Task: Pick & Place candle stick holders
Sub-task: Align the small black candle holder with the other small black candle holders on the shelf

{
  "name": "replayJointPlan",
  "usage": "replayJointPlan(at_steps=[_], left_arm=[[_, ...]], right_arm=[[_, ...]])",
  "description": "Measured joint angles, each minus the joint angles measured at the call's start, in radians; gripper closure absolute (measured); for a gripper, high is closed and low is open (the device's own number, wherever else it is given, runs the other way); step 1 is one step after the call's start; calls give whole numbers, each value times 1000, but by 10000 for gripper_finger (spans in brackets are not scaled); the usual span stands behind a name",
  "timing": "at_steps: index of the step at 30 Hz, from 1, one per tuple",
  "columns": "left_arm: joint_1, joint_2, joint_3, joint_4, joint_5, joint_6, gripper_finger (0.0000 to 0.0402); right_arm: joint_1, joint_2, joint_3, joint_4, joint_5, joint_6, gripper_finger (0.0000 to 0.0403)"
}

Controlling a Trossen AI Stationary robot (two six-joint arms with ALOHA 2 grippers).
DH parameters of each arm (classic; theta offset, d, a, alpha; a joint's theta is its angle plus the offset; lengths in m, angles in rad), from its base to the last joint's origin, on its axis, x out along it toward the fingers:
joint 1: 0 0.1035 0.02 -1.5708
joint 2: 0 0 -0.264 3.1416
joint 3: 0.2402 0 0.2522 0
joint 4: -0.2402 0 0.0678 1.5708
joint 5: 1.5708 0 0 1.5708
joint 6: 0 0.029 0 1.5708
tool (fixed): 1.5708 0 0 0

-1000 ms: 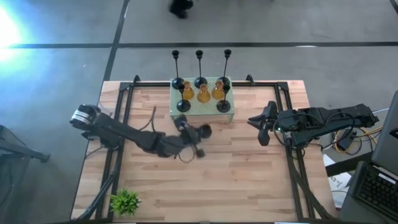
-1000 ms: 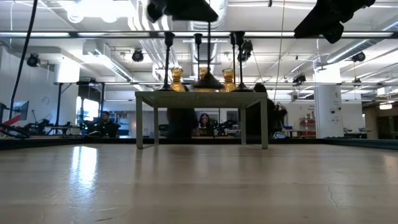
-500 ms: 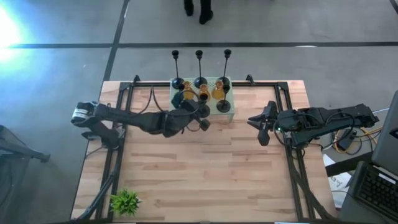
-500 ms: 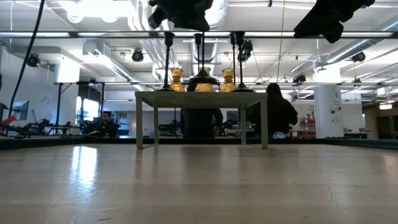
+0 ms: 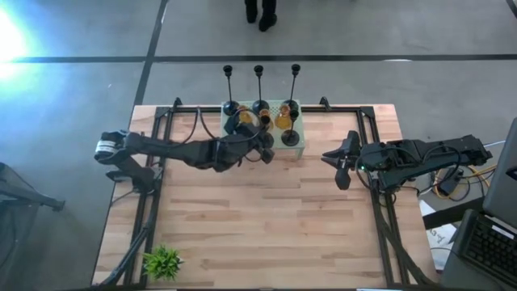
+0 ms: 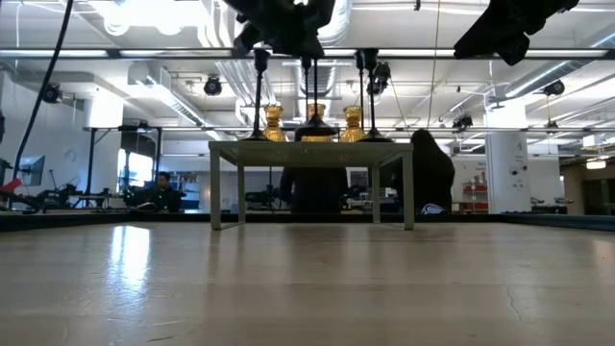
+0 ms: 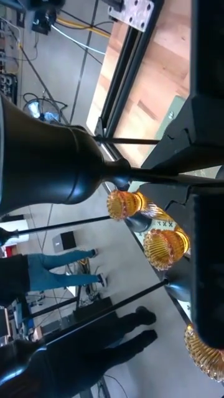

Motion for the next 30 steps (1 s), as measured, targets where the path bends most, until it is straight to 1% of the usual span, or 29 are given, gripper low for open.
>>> replayJointPlan(at_steps=[4, 11, 16, 20, 30], left_arm=[[15, 16, 0, -3, 3, -10, 384], [40, 23, 0, 0, 8, -19, 384], [50, 23, 0, -1, 45, -34, 384], [51, 23, 0, -6, 49, -39, 384], [50, 22, 0, -21, 42, -47, 384]], right_arm=[[0, 0, 0, 0, 0, 0, 344], [0, 0, 0, 0, 0, 0, 334], [0, 0, 0, -1, 0, -1, 326], [0, 0, 0, 0, 0, -4, 323], [0, 0, 0, -1, -1, -3, 339]])
